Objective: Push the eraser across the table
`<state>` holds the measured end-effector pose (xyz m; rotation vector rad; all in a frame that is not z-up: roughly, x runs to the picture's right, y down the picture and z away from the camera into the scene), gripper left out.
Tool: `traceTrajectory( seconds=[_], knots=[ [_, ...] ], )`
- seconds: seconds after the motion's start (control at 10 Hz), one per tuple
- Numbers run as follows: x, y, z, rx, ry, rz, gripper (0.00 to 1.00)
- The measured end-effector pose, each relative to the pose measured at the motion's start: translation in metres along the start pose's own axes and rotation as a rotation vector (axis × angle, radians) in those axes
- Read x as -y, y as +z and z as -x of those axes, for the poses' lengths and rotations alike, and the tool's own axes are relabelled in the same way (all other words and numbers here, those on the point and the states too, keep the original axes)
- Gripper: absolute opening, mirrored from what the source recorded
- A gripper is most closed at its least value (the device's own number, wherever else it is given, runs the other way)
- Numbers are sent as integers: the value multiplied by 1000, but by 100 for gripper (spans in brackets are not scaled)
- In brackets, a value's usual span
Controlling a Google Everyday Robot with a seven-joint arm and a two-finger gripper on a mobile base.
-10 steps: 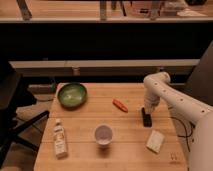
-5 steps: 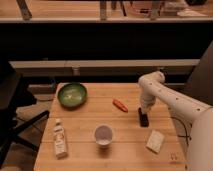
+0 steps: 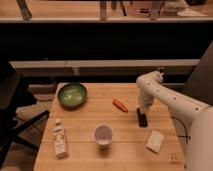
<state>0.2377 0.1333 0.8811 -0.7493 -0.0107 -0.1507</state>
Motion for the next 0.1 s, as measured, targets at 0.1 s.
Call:
traceTrajectory(
  seconds=[0.1],
  knots=[
    [0,0,1,-1,-2,2,0]
  ],
)
